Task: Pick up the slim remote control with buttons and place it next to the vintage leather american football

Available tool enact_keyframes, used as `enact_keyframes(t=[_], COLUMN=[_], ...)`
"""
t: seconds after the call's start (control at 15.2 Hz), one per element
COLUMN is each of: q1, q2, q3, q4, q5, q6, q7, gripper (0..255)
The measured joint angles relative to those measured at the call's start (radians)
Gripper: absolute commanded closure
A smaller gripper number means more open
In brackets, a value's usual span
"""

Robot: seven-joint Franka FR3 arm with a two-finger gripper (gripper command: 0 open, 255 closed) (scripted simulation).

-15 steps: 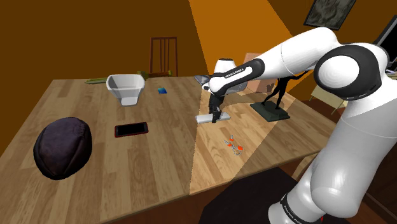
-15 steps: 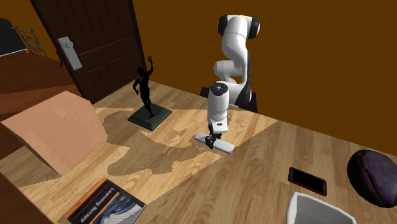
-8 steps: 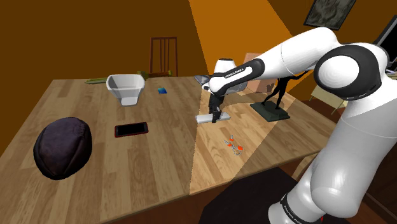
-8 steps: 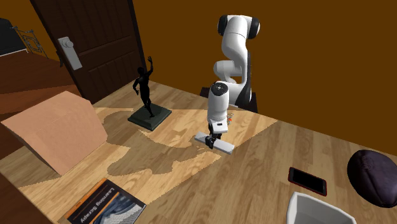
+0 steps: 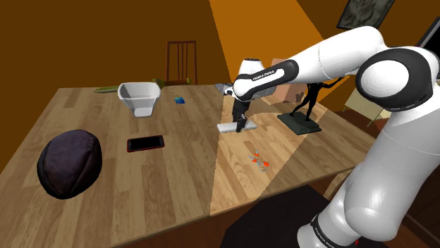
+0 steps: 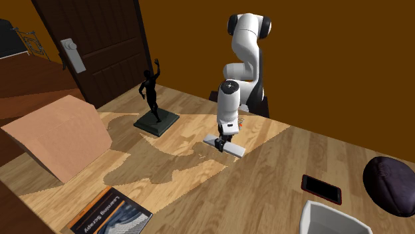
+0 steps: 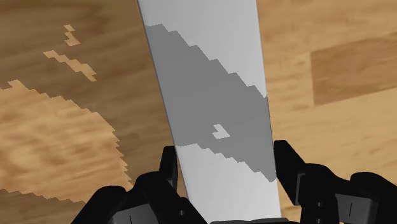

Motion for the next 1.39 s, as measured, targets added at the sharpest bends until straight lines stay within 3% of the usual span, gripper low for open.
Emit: enact_keyframes(t=[1.39], q1=[0.005], q2=[-0.113], q3=[-0.002], q4=[0.158], q5=[-0.039], q6=[-0.267], q7=[0.029], gripper=[255])
